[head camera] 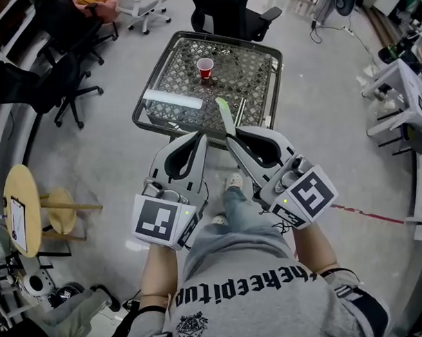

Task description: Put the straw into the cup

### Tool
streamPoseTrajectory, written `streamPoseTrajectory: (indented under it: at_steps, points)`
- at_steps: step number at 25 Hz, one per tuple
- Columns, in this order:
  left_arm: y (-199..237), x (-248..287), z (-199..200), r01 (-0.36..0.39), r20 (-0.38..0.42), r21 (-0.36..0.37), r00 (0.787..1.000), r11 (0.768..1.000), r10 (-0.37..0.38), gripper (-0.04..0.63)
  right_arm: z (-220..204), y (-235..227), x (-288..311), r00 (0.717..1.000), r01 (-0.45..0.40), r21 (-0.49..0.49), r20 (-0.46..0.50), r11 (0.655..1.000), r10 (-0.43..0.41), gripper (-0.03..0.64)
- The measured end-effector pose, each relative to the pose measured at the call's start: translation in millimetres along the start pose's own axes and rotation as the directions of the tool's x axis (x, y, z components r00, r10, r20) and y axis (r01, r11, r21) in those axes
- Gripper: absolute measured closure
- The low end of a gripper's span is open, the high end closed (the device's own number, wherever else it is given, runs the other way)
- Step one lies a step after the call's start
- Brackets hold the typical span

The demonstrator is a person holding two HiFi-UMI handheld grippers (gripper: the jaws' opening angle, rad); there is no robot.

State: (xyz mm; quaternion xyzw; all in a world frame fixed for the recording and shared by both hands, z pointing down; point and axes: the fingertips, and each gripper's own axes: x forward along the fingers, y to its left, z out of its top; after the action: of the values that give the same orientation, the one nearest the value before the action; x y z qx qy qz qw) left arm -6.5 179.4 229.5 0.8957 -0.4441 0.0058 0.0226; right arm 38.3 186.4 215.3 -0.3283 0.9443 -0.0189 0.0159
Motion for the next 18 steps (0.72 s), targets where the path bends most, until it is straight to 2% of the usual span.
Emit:
streamPoseTrajectory:
  at_steps: [18]
  points:
    - [70.0,120.4,-6.9,-0.064,-0.026,-0.006,0.998,0.998,0.064,0.577,-8.0,-119.4,76.1,0.996,-0.087,0.048,0.006,0.995,0.087,0.561]
